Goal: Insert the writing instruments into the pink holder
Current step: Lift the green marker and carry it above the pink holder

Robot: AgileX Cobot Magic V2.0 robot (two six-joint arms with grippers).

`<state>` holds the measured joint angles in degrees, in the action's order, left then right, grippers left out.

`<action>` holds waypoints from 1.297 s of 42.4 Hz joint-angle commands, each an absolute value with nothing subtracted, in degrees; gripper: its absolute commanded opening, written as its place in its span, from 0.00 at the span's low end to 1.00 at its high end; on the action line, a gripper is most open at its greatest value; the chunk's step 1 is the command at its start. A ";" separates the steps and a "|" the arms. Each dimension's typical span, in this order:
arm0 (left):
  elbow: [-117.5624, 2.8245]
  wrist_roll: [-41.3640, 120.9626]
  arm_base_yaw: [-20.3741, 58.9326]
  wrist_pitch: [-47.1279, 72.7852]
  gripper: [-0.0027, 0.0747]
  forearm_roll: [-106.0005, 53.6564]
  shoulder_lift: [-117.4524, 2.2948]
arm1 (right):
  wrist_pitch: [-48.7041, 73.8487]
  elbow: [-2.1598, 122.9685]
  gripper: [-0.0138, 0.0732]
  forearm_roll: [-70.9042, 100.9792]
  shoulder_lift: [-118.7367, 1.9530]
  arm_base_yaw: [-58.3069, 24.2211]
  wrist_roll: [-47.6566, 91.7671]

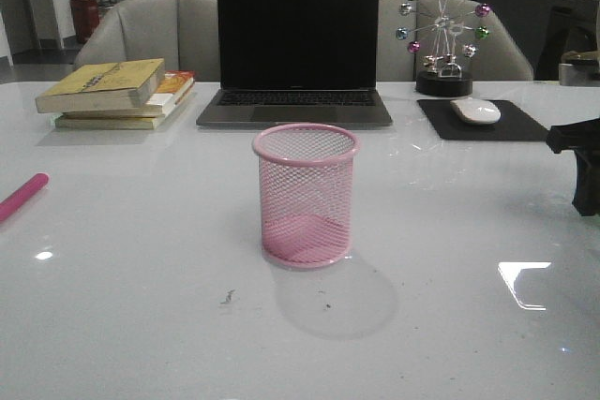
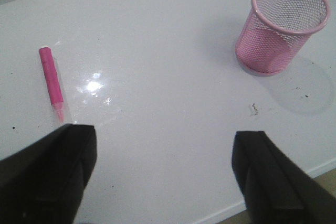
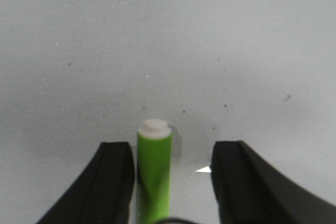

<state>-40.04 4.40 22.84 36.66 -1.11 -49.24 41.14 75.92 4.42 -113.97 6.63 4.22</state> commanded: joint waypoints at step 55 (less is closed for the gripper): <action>-41.77 4.36 23.37 31.65 0.78 -1.29 -48.75 | -40.71 44.50 0.28 9.98 -79.27 -35.72 4.55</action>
